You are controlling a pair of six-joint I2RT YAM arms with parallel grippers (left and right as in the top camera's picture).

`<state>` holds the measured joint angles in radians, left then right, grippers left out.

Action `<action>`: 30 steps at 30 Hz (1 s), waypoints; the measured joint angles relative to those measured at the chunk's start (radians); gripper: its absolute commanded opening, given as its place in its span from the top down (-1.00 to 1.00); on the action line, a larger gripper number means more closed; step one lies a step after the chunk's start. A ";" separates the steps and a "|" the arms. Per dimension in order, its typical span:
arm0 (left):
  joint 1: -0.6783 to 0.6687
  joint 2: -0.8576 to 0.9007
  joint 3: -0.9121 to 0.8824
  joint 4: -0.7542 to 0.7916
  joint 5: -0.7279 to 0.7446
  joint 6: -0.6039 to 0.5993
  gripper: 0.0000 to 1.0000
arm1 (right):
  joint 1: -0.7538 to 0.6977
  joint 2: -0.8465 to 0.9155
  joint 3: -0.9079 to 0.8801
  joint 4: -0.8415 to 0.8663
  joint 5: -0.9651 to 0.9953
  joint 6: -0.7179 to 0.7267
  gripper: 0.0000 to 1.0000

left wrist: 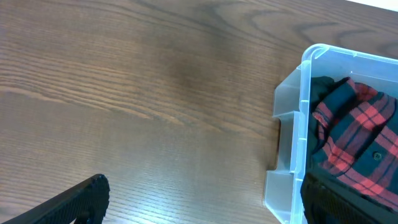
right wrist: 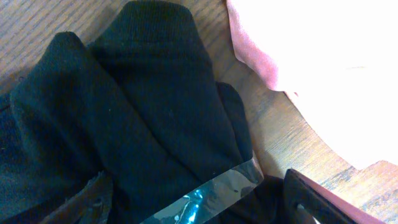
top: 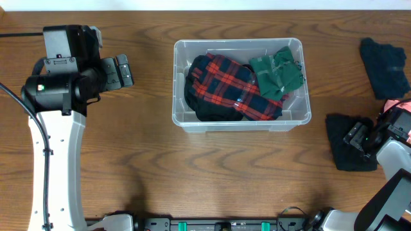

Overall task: Pack container
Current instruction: 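Move the right gripper to the black folded cloth and grasp it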

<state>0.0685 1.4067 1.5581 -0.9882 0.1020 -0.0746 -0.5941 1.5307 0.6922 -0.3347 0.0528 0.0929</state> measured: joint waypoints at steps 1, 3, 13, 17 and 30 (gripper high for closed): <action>0.000 0.000 0.000 0.000 0.000 0.000 -0.96 | 0.000 0.000 -0.001 0.001 0.000 0.001 -0.70; 0.000 0.000 0.000 0.000 0.000 0.000 -0.96 | 0.000 0.000 -0.002 0.005 0.000 0.002 -0.70; 0.000 0.000 0.000 0.000 0.000 0.000 -0.96 | 0.000 0.034 -0.025 0.117 0.010 0.049 -0.72; 0.000 0.000 0.000 0.000 0.000 0.000 -0.96 | -0.003 0.062 -0.011 0.134 -0.010 0.062 -0.66; 0.000 0.000 0.000 0.000 0.000 0.000 -0.96 | -0.041 0.117 0.005 0.191 -0.266 0.076 0.95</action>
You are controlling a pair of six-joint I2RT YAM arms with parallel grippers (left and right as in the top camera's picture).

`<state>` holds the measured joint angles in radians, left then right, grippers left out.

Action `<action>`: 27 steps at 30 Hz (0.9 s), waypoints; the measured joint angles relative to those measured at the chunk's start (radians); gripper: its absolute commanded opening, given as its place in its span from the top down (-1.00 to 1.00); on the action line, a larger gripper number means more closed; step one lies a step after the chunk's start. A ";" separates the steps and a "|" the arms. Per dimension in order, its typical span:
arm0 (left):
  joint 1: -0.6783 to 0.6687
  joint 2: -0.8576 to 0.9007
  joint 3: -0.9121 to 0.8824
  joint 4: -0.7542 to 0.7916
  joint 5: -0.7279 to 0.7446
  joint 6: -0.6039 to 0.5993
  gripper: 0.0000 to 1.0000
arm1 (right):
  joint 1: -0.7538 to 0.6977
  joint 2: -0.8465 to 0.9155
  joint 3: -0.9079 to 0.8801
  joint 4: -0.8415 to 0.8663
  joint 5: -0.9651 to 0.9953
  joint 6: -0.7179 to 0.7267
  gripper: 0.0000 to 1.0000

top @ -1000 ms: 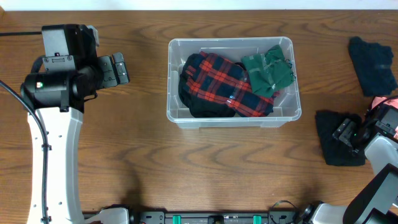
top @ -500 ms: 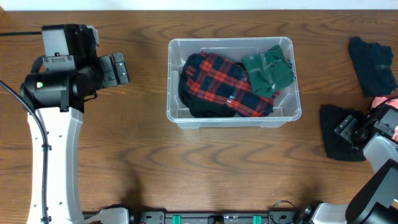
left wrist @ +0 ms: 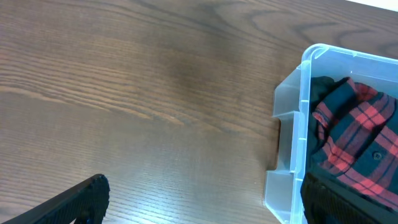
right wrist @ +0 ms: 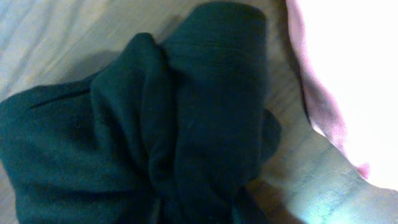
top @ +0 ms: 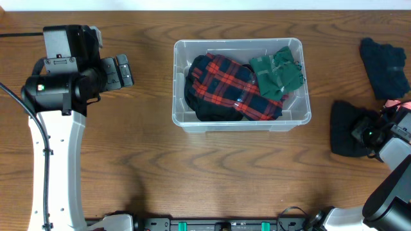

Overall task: Pack container
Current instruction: 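Move the right gripper to the black folded cloth and grasp it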

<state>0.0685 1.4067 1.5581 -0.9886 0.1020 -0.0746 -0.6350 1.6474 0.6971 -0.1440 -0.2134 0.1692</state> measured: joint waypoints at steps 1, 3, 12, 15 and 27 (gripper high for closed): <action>0.000 0.000 0.000 0.000 0.000 0.000 -0.96 | 0.000 0.000 0.000 0.004 -0.008 -0.002 0.97; 0.000 0.000 0.000 0.000 0.000 0.000 -0.96 | 0.000 0.004 0.000 0.010 -0.021 -0.004 0.97; 0.000 0.000 0.000 0.000 0.000 0.000 -0.96 | 0.004 -0.017 -0.008 0.000 -0.073 -0.005 0.98; 0.000 0.000 0.000 0.000 0.000 0.000 -0.96 | 0.032 -0.080 -0.045 -0.046 -0.101 -0.006 0.97; 0.000 0.000 0.000 0.000 0.000 0.000 -0.96 | 0.276 -0.568 0.010 -0.128 -0.055 -0.003 0.97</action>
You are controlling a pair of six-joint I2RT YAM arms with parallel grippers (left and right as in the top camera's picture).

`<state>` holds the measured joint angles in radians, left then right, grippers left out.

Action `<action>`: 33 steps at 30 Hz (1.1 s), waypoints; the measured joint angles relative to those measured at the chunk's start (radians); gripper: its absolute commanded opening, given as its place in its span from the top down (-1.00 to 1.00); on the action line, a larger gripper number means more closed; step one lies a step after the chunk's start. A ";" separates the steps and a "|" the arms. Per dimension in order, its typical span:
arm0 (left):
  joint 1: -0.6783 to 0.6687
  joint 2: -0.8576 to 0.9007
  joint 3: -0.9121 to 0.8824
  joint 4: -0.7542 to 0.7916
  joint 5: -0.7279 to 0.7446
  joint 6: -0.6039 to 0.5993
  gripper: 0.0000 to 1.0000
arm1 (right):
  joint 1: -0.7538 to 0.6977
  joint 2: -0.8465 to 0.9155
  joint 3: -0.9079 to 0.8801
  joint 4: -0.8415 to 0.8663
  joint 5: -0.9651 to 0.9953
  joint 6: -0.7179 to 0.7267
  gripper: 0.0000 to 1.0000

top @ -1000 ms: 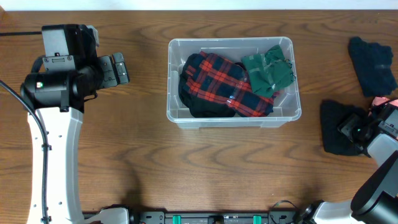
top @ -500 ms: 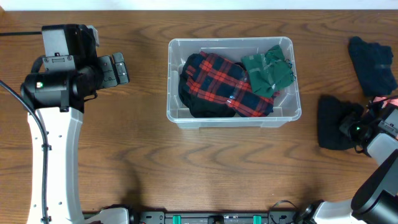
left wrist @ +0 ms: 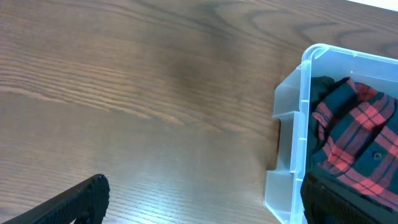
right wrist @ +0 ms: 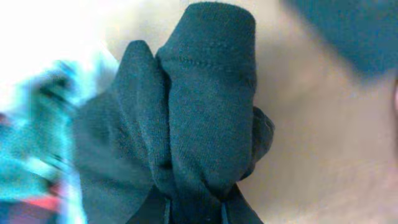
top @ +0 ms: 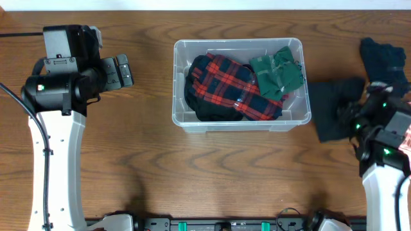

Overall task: Pack container
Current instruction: 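Move the right gripper to the black folded cloth and grasp it, then carry the black cloth with the right gripper and place it in the bin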

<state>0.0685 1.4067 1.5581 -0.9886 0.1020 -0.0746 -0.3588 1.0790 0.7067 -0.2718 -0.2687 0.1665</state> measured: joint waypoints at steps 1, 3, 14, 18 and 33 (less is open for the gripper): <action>0.000 0.000 0.000 0.000 0.000 0.000 -0.96 | 0.014 -0.023 0.023 0.002 0.010 0.003 0.97; 0.000 0.000 0.000 0.000 0.000 0.000 -0.96 | 0.048 -0.056 0.071 0.007 0.032 0.007 0.97; 0.000 0.000 0.000 0.000 0.000 0.000 -0.96 | 0.333 0.093 0.232 0.027 0.055 0.009 0.98; 0.000 0.000 0.000 0.000 0.000 0.000 -0.96 | 0.421 0.216 0.261 0.028 0.060 0.015 0.97; 0.000 0.000 0.000 0.001 0.000 0.000 -0.96 | 0.482 0.386 0.294 -0.164 0.154 0.101 -0.55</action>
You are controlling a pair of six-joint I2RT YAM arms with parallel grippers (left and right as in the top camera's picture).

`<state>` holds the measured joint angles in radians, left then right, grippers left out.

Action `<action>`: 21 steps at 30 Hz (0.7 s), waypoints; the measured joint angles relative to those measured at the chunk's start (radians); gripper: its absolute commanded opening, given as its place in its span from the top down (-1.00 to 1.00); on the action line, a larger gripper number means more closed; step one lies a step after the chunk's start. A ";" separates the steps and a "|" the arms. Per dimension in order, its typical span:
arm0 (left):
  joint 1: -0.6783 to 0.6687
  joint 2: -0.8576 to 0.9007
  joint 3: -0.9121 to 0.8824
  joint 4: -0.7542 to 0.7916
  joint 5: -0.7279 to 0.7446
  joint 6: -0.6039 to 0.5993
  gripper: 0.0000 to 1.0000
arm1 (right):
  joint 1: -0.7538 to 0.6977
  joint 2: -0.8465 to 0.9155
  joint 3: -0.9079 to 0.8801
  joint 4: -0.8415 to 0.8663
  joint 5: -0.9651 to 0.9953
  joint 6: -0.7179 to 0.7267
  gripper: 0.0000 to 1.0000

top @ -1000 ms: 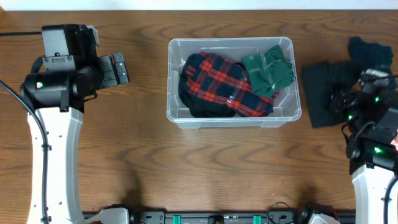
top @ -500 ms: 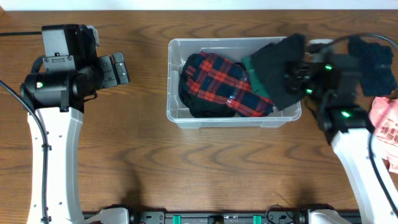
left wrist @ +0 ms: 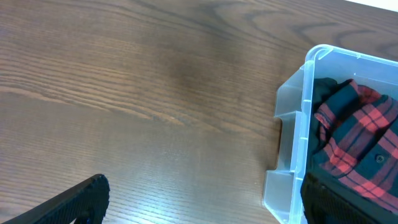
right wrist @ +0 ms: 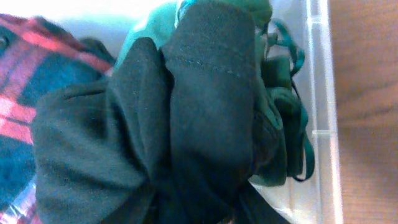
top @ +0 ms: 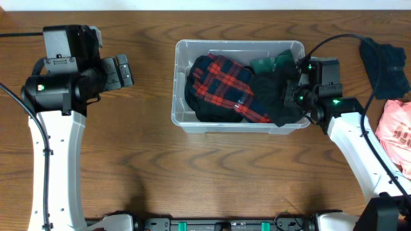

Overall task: Pack container
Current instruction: 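Carry the black cloth with the right gripper and place it in the bin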

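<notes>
A clear plastic container (top: 239, 43) stands mid-table holding a red-and-navy plaid shirt (top: 218, 77) and a green garment (top: 273, 63). My right gripper (top: 297, 96) is at the container's right end, shut on a black garment (top: 275, 97) that drapes over the green one inside the bin. In the right wrist view the black garment (right wrist: 186, 124) fills the middle and hides the fingers; the green garment (right wrist: 283, 124) and the container wall (right wrist: 320, 93) lie to its right. My left gripper (top: 122, 70) hangs open over bare table left of the container (left wrist: 305, 124).
A dark navy garment (top: 385, 61) lies at the far right of the table, and a pink garment (top: 395, 131) sits at the right edge below it. A black cable loops from the right arm toward them.
My right gripper has moved left with the black garment, from just outside the container's right wall to over its right end. The garment now lies in the bin. The left arm stayed still.
My right gripper was down on the black garment at the table's right, beside the pink one. Then it was shut on the bunched garment there, then held it beside the container's right wall, and now holds it inside the container. The left gripper stayed open throughout.
</notes>
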<state>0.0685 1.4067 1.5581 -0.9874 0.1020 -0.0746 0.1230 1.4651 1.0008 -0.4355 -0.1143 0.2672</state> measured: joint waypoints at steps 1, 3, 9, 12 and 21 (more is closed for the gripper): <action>0.000 0.000 0.000 0.000 0.000 0.000 -0.96 | 0.000 0.000 0.000 0.023 0.002 0.000 -0.59; 0.000 0.000 0.000 0.000 0.000 0.000 -0.96 | 0.000 0.000 0.001 0.071 0.004 -0.009 -0.62; 0.000 0.000 0.000 0.000 0.000 0.000 -0.96 | 0.006 -0.013 0.076 0.108 0.010 -0.053 0.62; 0.000 0.000 0.000 0.000 0.000 0.000 -0.96 | 0.025 -0.027 0.127 0.108 0.008 -0.073 0.98; 0.000 0.000 0.000 0.000 0.000 0.000 -0.96 | 0.144 0.005 0.142 -0.166 0.011 -0.097 0.98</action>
<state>0.0685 1.4067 1.5585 -0.9871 0.1020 -0.0746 0.2672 1.4696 1.1427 -0.6018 -0.1036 0.1703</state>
